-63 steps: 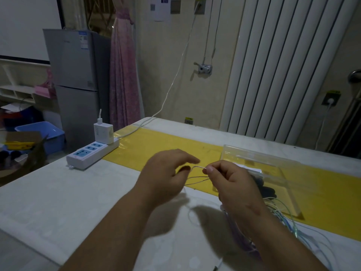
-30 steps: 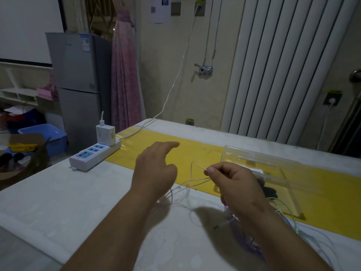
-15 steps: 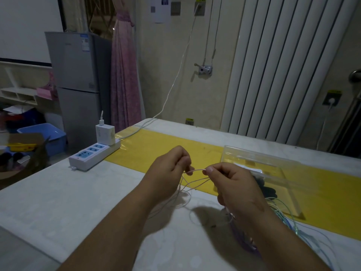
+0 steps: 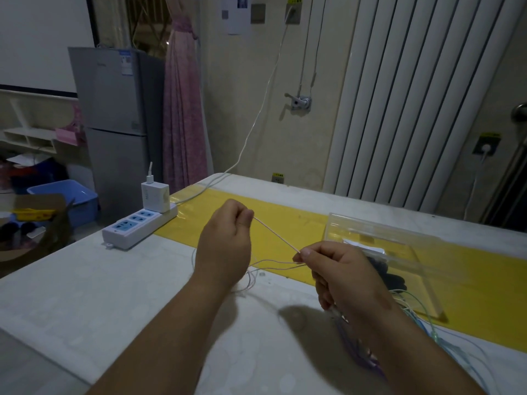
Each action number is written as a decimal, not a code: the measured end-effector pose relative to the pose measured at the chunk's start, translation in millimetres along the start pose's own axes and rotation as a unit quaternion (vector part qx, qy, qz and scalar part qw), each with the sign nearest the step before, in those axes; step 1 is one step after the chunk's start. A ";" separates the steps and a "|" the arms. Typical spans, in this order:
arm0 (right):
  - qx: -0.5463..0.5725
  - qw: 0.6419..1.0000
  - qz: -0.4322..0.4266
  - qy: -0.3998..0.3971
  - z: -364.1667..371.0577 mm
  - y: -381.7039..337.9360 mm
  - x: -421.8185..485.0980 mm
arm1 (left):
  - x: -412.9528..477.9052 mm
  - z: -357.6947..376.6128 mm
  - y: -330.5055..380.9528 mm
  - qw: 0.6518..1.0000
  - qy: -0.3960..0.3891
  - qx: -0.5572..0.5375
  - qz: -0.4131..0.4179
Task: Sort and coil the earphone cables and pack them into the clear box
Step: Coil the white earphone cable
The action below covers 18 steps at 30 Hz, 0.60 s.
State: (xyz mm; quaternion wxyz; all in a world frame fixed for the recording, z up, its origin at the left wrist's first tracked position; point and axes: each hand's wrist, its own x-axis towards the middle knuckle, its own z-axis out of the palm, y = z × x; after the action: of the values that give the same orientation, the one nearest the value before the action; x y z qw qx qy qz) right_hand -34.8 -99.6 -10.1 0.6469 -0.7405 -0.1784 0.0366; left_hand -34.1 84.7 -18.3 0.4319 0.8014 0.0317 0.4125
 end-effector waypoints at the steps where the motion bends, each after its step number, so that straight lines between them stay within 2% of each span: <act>1: -0.008 1.000 0.000 -0.006 0.3 0.3 -0.5 | 0.7 -1.2 0.5 1.000 0.011 -0.008 -0.010; 4: -0.027 1.000 -0.003 0.003 1.0 0.5 -0.5 | -0.2 -3.8 3.2 0.999 -0.016 -0.014 -0.047; 9: -0.049 0.998 -0.020 0.044 0.0 -2.4 -0.6 | -6.9 -6.9 5.3 0.983 -0.153 0.081 -0.061; 11: -0.071 0.995 -0.032 0.056 0.8 -3.1 -1.8 | -7.4 -6.9 7.2 0.979 -0.198 0.037 -0.037; 13: -0.084 0.993 -0.051 0.069 2.0 -3.4 -2.0 | -8.5 -6.8 10.7 0.964 -0.256 -0.066 -0.036; 16: -0.092 0.989 -0.076 0.091 1.0 -2.4 -0.7 | -11.5 -4.8 16.1 0.907 -0.353 -0.214 -0.083; 18: -0.082 0.988 -0.084 0.101 -0.1 -1.2 0.2 | -13.1 -3.8 15.2 0.897 -0.381 -0.207 -0.086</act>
State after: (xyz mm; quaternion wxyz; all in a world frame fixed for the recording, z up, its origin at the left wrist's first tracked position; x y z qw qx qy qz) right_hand -34.8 -99.5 -8.9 0.5991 -0.7737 -0.1761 -0.1072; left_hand -49.9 72.3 -14.6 0.6013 0.7836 -0.1525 0.0340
